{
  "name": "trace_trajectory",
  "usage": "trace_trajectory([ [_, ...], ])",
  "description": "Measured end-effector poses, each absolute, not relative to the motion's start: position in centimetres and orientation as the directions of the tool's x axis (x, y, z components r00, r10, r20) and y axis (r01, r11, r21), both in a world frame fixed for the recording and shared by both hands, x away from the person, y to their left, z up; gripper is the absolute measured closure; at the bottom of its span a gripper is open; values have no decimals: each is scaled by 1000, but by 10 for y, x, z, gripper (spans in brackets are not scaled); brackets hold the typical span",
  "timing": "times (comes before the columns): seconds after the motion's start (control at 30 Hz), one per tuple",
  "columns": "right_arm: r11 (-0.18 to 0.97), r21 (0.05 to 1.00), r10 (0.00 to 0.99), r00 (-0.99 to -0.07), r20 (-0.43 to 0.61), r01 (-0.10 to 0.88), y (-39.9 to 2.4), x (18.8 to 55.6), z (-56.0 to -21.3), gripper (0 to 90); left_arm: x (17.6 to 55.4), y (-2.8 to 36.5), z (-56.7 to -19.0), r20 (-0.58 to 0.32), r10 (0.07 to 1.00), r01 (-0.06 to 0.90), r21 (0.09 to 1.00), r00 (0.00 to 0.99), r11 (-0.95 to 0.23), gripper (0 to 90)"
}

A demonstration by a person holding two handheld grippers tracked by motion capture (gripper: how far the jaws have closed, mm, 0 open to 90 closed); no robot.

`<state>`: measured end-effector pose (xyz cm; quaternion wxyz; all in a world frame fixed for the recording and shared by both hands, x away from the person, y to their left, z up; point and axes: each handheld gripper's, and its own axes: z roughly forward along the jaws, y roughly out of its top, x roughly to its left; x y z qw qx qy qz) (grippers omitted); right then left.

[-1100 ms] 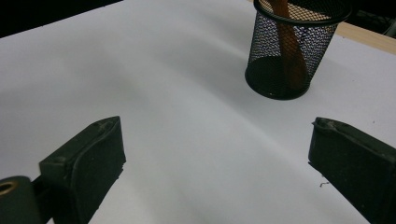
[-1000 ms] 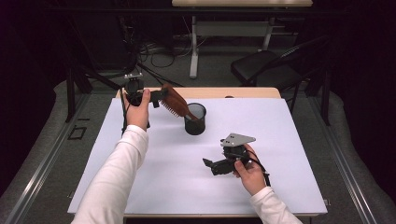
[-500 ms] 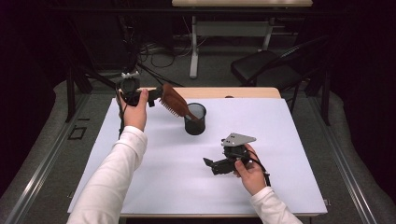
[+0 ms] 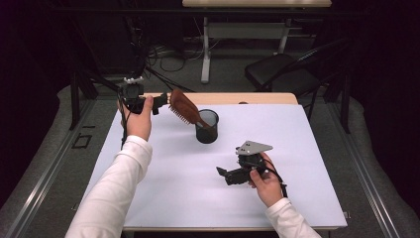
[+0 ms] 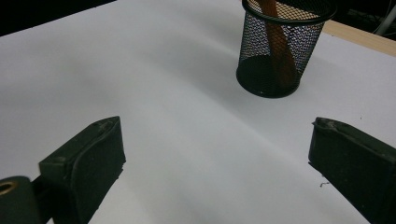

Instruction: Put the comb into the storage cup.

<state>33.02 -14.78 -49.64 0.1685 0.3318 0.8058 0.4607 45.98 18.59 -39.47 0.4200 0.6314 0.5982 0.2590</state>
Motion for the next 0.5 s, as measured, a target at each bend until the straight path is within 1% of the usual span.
trace_trajectory([
  [0.27, 341, 859, 704, -709, 35, 381, -151, 331, -495, 46, 455, 194, -393, -140, 979, 533, 845, 146, 41, 4],
  [0.5, 338, 860, 710, -704, 35, 383, -153, 332, -495, 46, 451, 203, -398, -143, 979, 535, 844, 147, 43, 4],
])
